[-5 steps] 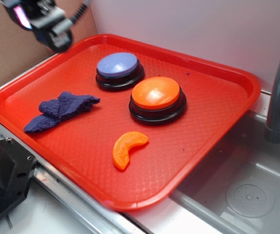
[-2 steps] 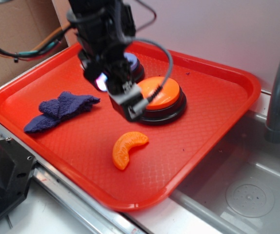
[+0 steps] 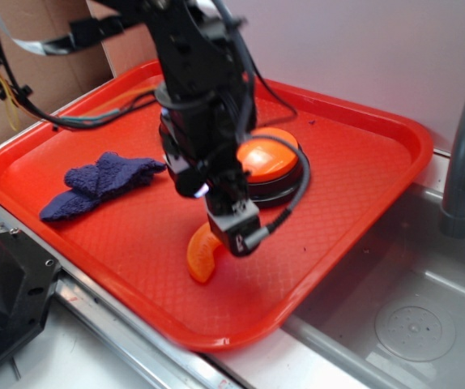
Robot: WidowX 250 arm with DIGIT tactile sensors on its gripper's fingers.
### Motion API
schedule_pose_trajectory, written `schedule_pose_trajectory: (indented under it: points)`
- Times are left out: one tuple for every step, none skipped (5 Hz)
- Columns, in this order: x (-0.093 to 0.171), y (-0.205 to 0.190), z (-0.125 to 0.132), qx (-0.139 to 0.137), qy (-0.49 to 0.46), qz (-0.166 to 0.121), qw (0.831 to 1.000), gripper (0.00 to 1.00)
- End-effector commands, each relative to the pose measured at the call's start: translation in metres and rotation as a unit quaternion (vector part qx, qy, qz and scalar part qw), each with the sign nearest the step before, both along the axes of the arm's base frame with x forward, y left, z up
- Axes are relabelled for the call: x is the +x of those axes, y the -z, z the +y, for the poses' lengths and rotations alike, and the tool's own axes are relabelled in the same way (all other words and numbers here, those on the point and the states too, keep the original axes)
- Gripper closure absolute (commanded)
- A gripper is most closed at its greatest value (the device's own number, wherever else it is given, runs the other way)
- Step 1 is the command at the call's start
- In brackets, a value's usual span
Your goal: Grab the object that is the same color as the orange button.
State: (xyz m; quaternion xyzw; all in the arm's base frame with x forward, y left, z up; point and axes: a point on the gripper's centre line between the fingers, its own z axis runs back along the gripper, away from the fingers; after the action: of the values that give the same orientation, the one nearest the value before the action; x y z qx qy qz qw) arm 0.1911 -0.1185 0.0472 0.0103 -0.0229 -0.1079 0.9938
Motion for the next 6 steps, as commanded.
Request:
schedule_pose_trajectory:
  points:
    - [0.006,0.013,-0.001,-0.041,-0.017,-0.018,0.999,0.0]
    - [0.005,0.019,-0.001,-0.065,-0.025,-0.022,0.997,0.0]
    - [0.004,0.024,0.002,-0.053,-0.026,-0.014,0.998,0.0]
    - [0.003,0.027,0.005,-0.053,-0.041,-0.015,0.998,0.07]
    - [0.002,0.028,0.005,-0.039,-0.05,-0.013,0.998,1.0]
    - [0.001,0.027,0.005,-0.041,-0.053,-0.015,0.998,1.0]
